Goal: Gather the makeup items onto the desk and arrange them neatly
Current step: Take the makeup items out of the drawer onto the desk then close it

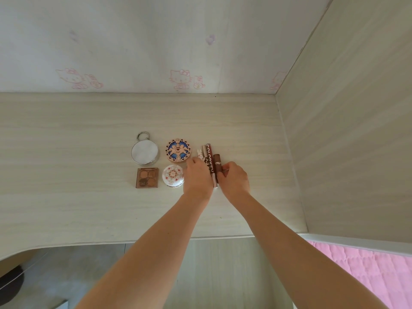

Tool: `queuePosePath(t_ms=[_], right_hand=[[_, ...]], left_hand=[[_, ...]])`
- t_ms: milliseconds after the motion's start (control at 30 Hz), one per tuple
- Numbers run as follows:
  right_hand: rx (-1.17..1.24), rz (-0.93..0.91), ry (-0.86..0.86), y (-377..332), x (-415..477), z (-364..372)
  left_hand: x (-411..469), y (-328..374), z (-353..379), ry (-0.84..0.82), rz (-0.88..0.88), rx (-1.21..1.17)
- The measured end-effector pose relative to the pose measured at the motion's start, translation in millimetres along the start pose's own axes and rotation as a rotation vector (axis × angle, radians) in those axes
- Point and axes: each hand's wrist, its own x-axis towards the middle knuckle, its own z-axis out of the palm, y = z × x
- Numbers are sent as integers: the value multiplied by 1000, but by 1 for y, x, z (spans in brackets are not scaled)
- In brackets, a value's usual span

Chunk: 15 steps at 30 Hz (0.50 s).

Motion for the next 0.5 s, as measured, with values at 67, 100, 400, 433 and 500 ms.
queuePosePath(t_ms=[67, 100, 400, 433, 500], right_hand=[[-7, -15, -7, 0, -2, -1], [-11, -22, -11, 0, -3, -3], [-174, -225, -20, 13, -33, -20], [-194, -254, -16, 18, -39, -22], [-222, -295, -11, 29, -52, -25]], left_hand=[[-2, -2, 1, 7, 23, 4], [-4, -2, 1, 9, 32, 3], [-46, -15, -14, 35, 182, 48], [-54, -18, -16, 39, 200, 67], [-71, -25, -17, 57, 239, 124]])
